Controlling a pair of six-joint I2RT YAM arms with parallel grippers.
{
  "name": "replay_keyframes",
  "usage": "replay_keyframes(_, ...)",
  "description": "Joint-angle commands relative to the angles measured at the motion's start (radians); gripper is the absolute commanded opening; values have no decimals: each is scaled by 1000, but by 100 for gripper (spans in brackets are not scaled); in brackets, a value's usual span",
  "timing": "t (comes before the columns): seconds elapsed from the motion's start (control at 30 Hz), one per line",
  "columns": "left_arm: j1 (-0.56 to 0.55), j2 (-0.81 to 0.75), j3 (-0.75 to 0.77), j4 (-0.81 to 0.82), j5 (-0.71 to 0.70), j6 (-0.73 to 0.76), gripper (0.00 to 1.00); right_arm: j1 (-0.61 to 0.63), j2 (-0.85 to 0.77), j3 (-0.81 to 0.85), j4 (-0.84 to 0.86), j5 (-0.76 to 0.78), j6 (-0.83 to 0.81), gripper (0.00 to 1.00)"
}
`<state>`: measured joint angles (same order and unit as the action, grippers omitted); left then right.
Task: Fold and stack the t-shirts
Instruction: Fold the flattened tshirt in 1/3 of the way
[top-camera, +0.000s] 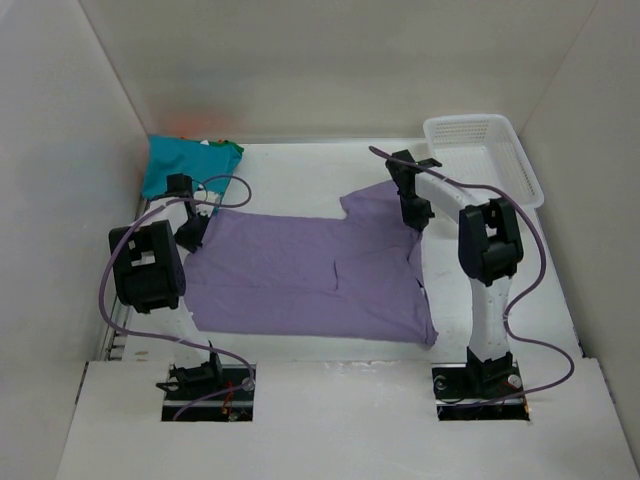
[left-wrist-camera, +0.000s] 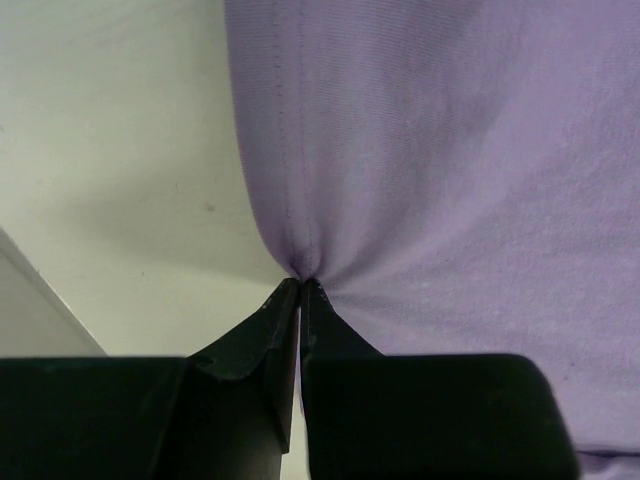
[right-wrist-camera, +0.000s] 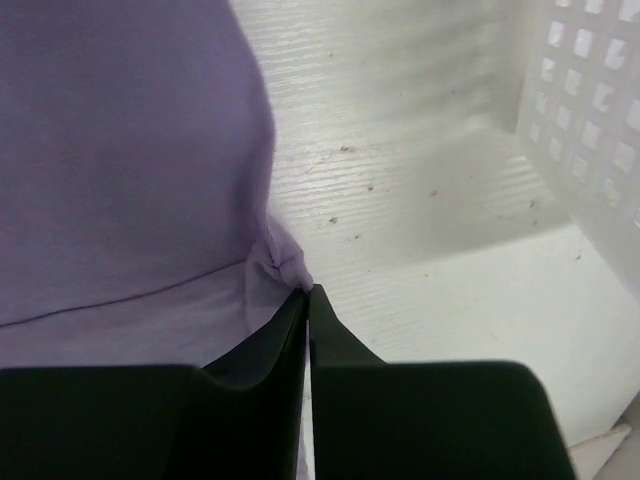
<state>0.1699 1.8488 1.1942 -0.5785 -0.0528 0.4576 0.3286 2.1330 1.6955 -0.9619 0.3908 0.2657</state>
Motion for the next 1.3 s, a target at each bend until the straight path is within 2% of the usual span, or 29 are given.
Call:
replay_keyframes(0.0,42,-31,-44,-23,-45,33,0,29,-36,50,-17,91,-17,7)
replay_keyframes(0.13,62,-42,-45,-27,-47,44,0,60,-39,49,-32,132,-17,15)
replay_keyframes(0.2,66,-45,-45,-29,-47,46,0,66,-35,41,-28,155,-17,23)
replay_keyframes(0.4,93,-49,-33,-27,-59,61,1,66,-59,13,-5,131,10,34)
replay_keyframes(0.6,93,-53,-42,-20,-53,78,4,74,-180,-104,84,-53,62,40)
replay_keyframes(0.73,84,-53,-51,-18,-48,69,4,77,-182,-111,84,-59,70,40)
replay_keyframes(0.77,81,-54,-56,-18,-48,70,4,98,-240,-217,162,-55,157,40)
replay_keyframes(1.0,89,-43,-44,-6,-56,79,4,86,-242,-189,247,-115,152,46)
replay_keyframes(1.1,92,-27,-28,-3,-56,78,5,77,-228,-180,351,-87,113,47)
replay_keyframes(1.27,75,-23,-21,-3,-56,75,5,36,-151,-88,312,13,87,55)
